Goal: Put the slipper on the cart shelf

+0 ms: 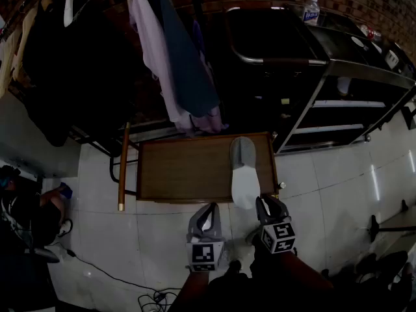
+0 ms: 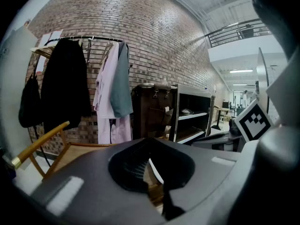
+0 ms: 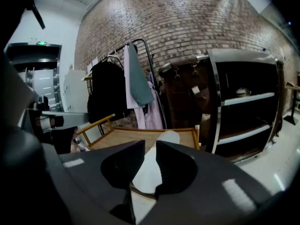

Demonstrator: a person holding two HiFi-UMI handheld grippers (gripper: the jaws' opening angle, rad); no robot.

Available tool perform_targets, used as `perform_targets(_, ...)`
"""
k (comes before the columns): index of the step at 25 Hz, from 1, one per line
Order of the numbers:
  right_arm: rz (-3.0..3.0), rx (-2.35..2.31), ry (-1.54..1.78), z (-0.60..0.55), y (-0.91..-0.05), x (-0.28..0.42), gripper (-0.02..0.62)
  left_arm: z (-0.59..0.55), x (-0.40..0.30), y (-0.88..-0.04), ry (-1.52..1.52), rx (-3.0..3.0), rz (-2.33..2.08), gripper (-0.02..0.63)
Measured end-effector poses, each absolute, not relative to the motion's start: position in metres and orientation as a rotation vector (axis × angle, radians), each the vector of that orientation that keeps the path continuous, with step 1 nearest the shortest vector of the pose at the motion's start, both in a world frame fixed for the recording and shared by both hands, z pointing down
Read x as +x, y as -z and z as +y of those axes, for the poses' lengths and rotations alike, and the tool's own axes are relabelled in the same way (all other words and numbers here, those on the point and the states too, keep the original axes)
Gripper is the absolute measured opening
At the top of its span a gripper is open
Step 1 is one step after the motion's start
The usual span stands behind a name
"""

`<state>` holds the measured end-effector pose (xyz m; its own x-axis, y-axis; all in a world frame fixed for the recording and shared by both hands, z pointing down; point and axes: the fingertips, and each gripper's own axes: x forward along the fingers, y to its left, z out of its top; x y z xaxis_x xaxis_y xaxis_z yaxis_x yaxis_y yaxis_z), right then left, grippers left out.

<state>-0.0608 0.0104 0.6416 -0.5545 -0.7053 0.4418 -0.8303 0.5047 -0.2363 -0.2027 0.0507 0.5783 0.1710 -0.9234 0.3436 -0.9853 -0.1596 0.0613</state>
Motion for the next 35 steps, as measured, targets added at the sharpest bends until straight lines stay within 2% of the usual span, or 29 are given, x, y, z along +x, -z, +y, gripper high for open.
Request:
perform_targets(4,-2.356,1.268,-0.792,-0.001,-0.685,-0.051,0.092,0.047,-0.204,-0.589,-0.327,2.162,-1.832,0.014)
perform_targets(9,-2.249,1.274,-1.163,0.002,-0.729,-0.048,0.120,0.050,-0.205,-0.598,-0.345,2.130,-1.822,0.014)
perform_targets(15,-2.151,1.231,-1.517,0.006,-0.763,-0.059,0.189,0.050,-0.205,-0.594,-0.316,2.122,-1.810,0.014)
perform_targets(20,-2.085,1.251,-1.735,-0.001,-0.782,-0.068,0.188,0.049,-0.203,-0.594,-0.330,2.137,-1.808,0.014)
perform_targets(22,-2.074,1.274,-1.755,-0.005,-0.782,-0.068,0.128,0.050,-0.202,-0.593,-0.340,2.142,-1.806,0.014)
perform_targets(27,-2.160,1.251,-1.663,-0.004,-0.767,-0.072,0.063,0.053,-0.199,-0.597,-0.352,2.148,-1.795,0.014)
perform_targets(35,-2.326,1.285,-1.258,-0.002,-0.708,-0.066,0.040,0.049,-0.198,-0.580,-0.306,2.186,-1.807,0.014)
